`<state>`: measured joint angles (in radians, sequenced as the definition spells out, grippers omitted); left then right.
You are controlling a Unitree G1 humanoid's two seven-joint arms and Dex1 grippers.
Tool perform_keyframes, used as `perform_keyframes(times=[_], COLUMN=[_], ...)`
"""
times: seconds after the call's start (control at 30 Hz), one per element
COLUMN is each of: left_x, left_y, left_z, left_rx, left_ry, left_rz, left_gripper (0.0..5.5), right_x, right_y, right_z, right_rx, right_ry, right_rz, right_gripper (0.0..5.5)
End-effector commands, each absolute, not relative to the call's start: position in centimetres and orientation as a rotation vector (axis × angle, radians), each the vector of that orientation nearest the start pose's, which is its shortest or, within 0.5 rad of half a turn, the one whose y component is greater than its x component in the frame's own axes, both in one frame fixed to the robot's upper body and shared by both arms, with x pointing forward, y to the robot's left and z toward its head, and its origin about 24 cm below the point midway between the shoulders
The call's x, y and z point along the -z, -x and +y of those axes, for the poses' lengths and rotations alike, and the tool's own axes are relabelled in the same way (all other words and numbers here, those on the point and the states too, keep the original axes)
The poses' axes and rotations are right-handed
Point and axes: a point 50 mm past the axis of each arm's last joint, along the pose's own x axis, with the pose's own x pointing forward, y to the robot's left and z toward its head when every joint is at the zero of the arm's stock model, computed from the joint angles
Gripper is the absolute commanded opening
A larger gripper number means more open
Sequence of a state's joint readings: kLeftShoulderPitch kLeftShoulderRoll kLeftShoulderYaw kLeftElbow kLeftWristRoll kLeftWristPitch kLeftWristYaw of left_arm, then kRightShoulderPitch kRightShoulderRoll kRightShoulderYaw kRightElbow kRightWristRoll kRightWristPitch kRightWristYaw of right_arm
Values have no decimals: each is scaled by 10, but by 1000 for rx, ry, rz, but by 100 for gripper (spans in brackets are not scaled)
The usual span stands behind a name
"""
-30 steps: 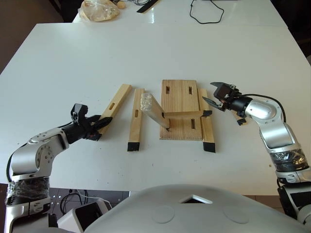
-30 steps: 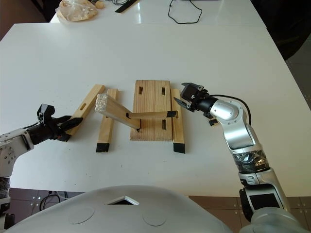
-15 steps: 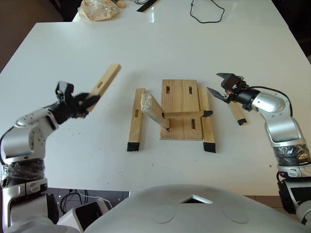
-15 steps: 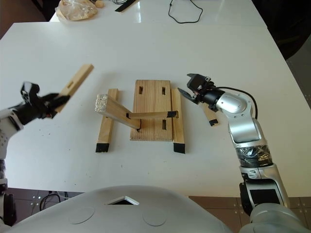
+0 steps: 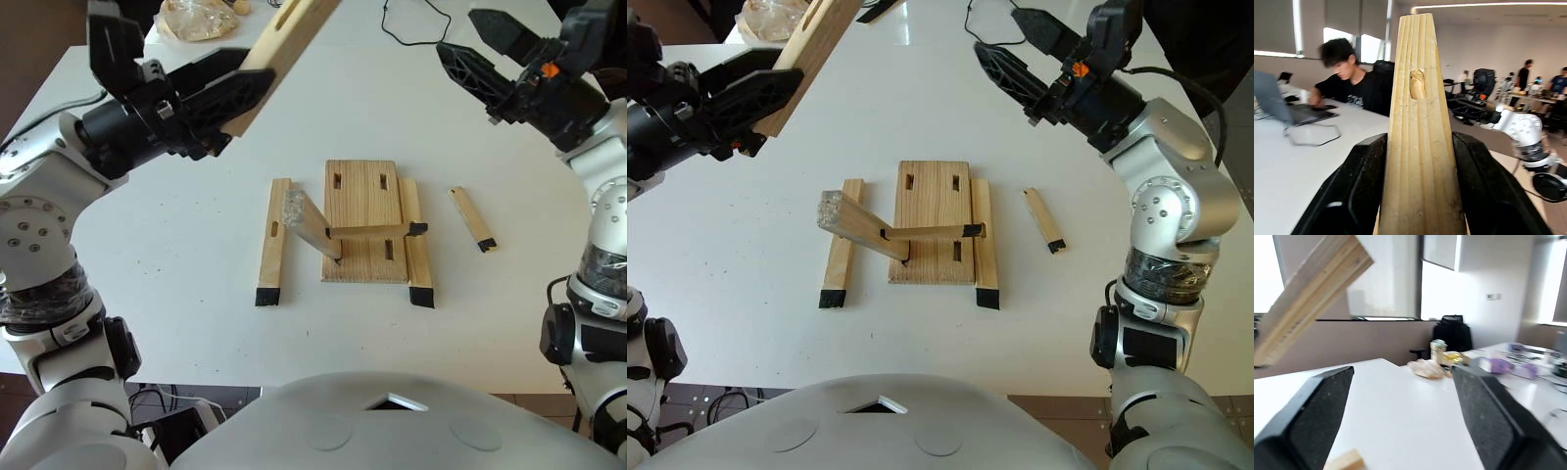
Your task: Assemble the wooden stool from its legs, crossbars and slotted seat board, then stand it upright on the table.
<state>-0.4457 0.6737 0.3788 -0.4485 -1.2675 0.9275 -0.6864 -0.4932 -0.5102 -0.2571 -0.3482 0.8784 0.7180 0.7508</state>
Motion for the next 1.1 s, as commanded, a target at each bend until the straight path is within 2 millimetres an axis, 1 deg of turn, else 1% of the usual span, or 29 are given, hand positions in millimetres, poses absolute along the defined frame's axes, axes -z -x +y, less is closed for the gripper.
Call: perform_keyframes(times=[0.03,0.17,0.33,0.53,0.57,0.6,0.73,0.8,0.97,1.1], left_x=[-269,-269,-257,-248,-247,-246,-244,-244,-245,-243], left_y=[-218,-213,-210,-212,-212,-211,-211,-211,-211,-213], left_z=[166,158,153,154,153,153,152,152,155,155], left_rx=[1357,1403,1437,1431,1433,1435,1441,1444,1444,1440], left_ry=[251,224,178,132,129,127,121,118,108,76], left_rz=[-185,-177,-116,-91,-91,-91,-90,-88,-85,-75], left_gripper=[205,205,205,205,205,205,205,205,205,205], right_x=[-256,-261,-271,-271,-271,-270,-265,-262,-255,-252], right_y=[-241,-236,-232,-224,-222,-222,-219,-218,-218,-217], right_z=[-157,-152,-150,-145,-144,-143,-140,-139,-141,-143], right_rx=[-1311,-1391,-1471,-1564,-1577,-1585,-1606,-1612,-1618,-1626], right_ry=[-200,-248,-318,-323,-316,-306,-266,-233,-174,-153], right_rz=[-277,-253,-259,-235,-229,-221,-194,-176,-143,-138], right_gripper=[428,428,428,428,410,407,355,320,256,204])
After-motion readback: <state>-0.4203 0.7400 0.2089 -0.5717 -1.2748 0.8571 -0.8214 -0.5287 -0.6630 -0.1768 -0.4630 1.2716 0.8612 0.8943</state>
